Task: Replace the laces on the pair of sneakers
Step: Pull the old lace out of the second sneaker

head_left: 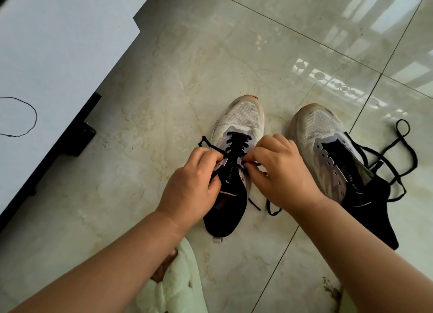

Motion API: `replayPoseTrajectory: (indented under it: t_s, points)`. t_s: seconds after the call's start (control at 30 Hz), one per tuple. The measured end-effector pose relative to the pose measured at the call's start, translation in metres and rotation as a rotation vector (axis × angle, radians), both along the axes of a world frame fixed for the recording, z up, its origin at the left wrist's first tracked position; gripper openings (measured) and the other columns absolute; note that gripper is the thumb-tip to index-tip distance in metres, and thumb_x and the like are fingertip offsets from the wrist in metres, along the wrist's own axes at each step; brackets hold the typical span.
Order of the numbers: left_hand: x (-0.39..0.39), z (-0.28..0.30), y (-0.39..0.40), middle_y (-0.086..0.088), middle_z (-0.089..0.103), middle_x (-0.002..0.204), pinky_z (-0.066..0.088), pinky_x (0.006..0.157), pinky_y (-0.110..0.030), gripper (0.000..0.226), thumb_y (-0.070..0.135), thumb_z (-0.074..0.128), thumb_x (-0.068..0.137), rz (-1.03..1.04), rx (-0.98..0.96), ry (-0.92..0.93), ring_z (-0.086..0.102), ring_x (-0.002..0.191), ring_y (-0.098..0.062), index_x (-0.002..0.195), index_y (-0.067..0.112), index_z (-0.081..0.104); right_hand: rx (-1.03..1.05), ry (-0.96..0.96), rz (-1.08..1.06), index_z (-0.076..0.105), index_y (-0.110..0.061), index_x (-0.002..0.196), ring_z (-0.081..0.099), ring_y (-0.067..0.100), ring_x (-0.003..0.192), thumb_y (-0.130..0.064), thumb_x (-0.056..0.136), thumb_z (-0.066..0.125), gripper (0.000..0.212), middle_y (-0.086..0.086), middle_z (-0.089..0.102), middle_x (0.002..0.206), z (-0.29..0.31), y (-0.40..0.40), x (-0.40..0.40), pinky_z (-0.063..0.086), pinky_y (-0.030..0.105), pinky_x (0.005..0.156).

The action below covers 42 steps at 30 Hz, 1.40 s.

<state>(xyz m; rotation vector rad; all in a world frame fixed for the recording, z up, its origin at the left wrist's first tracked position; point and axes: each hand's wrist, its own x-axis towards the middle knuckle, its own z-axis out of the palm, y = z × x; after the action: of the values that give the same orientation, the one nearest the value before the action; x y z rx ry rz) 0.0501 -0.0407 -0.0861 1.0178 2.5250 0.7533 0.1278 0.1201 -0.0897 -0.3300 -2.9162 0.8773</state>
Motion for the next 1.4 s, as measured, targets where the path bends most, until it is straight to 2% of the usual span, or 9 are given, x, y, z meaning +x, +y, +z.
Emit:
replayPoseTrajectory:
  t_s: [0.13,0.33,0.43,0.53,0.73,0.87,1.0,1.13,1.4]
  points:
    - [0.001,0.0,0.0,-0.004,0.06,0.106,0.055,0.056,-0.042,0.03,0.0,0.064,0.076,0.012,0.005,0.006,0.065,0.073,-0.031,0.104,0.009,0.062,0.097,-0.016,0.029,0.062,-0.003,0.069,0.049,0.028,0.069,-0.01,0.075,0.059,0.01,0.008,0.054,0.073,-0.004,0.004,-0.002,0.043,0.039,0.062]
    - [0.001,0.001,0.0,-0.005,0.061,0.104,0.055,0.055,-0.041,0.032,-0.002,0.063,0.074,0.027,0.005,0.022,0.064,0.068,-0.03,0.104,0.008,0.062,0.125,-0.264,-0.19,0.064,-0.002,0.075,0.048,0.029,0.081,-0.007,0.078,0.062,0.006,0.006,0.053,0.078,-0.02,0.016,0.027,0.039,0.037,0.07]
    - [0.001,0.001,0.0,-0.005,0.061,0.103,0.055,0.056,-0.041,0.031,-0.002,0.064,0.074,0.028,0.003,0.015,0.065,0.07,-0.031,0.103,0.008,0.062,-0.076,-0.085,-0.293,0.07,-0.007,0.078,0.05,0.022,0.077,-0.006,0.077,0.069,0.002,-0.002,0.052,0.074,-0.015,0.007,0.028,0.037,0.028,0.067]
    - [0.001,0.002,0.0,-0.005,0.061,0.103,0.055,0.056,-0.04,0.031,-0.002,0.065,0.074,0.02,0.004,0.019,0.065,0.07,-0.03,0.103,0.007,0.062,-0.208,0.066,-0.27,0.073,-0.013,0.085,0.048,0.016,0.076,-0.011,0.077,0.074,0.008,-0.007,0.052,0.076,-0.004,0.002,0.017,0.037,0.018,0.069]
    - [0.001,0.001,0.0,-0.005,0.06,0.104,0.055,0.056,-0.041,0.03,0.0,0.065,0.075,0.019,0.006,0.012,0.064,0.071,-0.031,0.103,0.008,0.061,-0.142,0.048,-0.043,0.074,-0.012,0.082,0.05,0.024,0.078,-0.004,0.074,0.073,0.012,0.001,0.06,0.076,0.001,0.004,0.0,0.045,0.037,0.069]
    - [0.0,0.0,0.0,-0.004,0.06,0.103,0.055,0.055,-0.04,0.03,-0.001,0.066,0.074,0.019,0.006,0.018,0.064,0.07,-0.03,0.102,0.009,0.062,-0.075,0.041,-0.017,0.071,-0.008,0.077,0.049,0.025,0.075,-0.005,0.074,0.069,0.005,0.003,0.057,0.073,-0.001,0.005,-0.003,0.046,0.041,0.065]
    - [0.001,0.001,0.0,-0.004,0.061,0.102,0.054,0.053,-0.037,0.031,-0.002,0.066,0.072,0.015,0.011,0.029,0.064,0.067,-0.029,0.1,0.01,0.062,0.003,-0.047,-0.113,0.065,-0.004,0.072,0.046,0.027,0.074,-0.006,0.074,0.065,0.002,0.006,0.056,0.072,-0.011,0.005,0.009,0.045,0.042,0.064]
    - [0.001,0.0,0.0,-0.004,0.061,0.101,0.055,0.053,-0.036,0.032,-0.003,0.066,0.07,0.013,0.015,0.037,0.064,0.067,-0.029,0.099,0.009,0.062,0.091,-0.346,-0.323,0.065,-0.006,0.083,0.041,0.023,0.085,-0.013,0.082,0.056,0.011,0.006,0.055,0.084,-0.022,0.007,0.025,0.039,0.034,0.068]
    - [0.0,0.0,0.001,-0.007,0.06,0.102,0.055,0.052,-0.04,0.03,-0.003,0.066,0.073,0.004,0.007,0.027,0.064,0.068,-0.031,0.1,0.007,0.061,-0.285,0.029,-0.288,0.074,-0.016,0.082,0.044,0.015,0.083,-0.015,0.076,0.076,0.006,-0.004,0.056,0.081,-0.002,-0.003,0.011,0.035,0.017,0.074]
